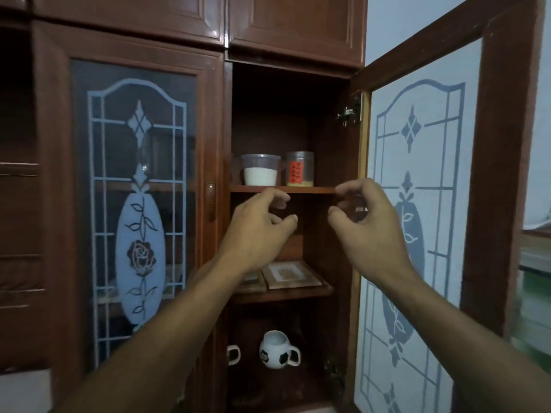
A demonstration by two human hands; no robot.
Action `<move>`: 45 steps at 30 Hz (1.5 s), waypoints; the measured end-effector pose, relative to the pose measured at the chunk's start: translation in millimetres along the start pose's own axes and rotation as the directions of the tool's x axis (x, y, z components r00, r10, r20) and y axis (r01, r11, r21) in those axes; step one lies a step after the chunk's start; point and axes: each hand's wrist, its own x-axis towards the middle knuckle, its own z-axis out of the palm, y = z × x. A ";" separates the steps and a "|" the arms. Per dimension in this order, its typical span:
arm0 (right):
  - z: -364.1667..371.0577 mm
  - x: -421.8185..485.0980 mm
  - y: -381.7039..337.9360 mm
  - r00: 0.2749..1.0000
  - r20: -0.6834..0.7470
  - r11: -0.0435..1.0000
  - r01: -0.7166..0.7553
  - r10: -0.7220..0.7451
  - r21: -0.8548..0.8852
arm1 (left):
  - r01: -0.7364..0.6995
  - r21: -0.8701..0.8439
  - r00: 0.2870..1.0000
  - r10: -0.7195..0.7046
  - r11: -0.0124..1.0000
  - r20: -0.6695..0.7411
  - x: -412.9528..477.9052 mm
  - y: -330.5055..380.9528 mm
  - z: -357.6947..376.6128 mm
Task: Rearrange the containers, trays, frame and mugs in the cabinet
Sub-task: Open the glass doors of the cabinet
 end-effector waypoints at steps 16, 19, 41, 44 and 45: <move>173.4 2.7 22.7 0.905 0.344 0.938 -0.316 0.251 0.145 | 0.305 0.015 0.931 -0.294 0.952 -0.218 41.9 -66.1 -93.1; 190.8 5.2 30.8 0.900 0.345 0.942 -0.318 0.265 0.105 | 0.358 -0.064 0.907 -0.363 0.932 -0.216 49.2 -73.3 -92.1; 215.7 -3.9 51.7 0.859 0.422 0.889 -0.405 0.290 0.215 | 0.369 -0.058 0.917 -0.374 0.928 -0.139 52.8 -79.6 -65.9; 211.7 -6.0 50.1 0.859 0.424 0.888 -0.405 0.288 0.219 | 0.383 -0.057 0.910 -0.387 0.922 -0.146 51.5 -77.6 -64.8; 210.8 -7.0 49.3 0.861 0.421 0.886 -0.405 0.287 0.224 | 0.385 -0.045 0.909 -0.387 0.922 -0.152 50.7 -76.8 -64.9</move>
